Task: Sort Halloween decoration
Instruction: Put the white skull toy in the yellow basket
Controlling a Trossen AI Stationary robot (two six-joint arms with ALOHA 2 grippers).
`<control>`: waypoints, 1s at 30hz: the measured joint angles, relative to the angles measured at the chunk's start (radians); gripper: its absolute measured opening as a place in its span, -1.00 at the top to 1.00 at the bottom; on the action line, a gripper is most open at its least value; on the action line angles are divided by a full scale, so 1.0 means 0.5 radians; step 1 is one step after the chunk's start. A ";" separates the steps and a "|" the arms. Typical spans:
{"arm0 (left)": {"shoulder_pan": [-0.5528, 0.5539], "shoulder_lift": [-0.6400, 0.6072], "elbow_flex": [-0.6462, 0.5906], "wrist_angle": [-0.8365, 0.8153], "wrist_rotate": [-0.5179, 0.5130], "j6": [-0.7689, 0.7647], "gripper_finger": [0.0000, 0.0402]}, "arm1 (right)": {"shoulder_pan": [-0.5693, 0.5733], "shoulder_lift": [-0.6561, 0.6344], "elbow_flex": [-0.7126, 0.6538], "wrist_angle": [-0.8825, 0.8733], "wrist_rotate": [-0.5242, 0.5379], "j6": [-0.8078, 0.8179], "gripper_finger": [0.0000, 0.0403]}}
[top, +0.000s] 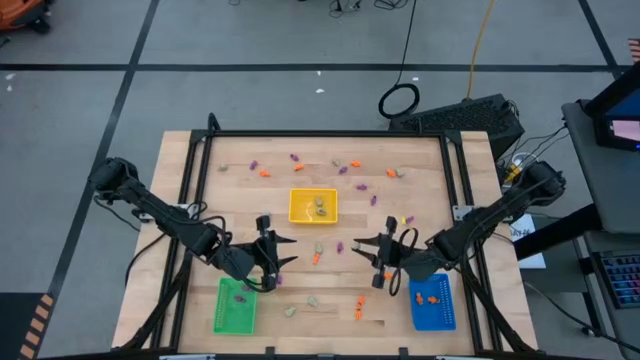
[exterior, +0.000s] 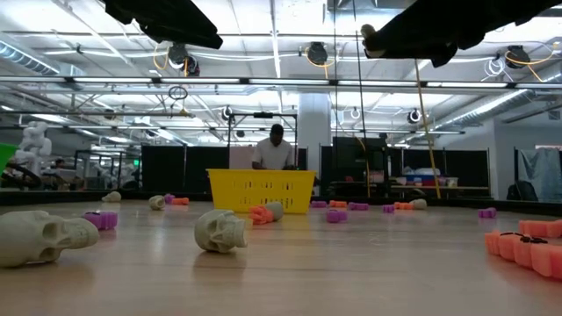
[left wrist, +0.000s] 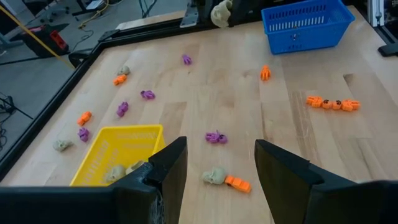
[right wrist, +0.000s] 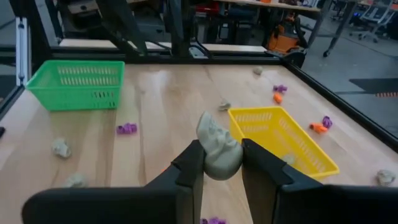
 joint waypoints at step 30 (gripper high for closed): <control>0.000 0.000 0.000 -0.001 0.000 0.000 0.07 | 0.000 0.001 -0.001 0.122 -0.015 -1.369 0.65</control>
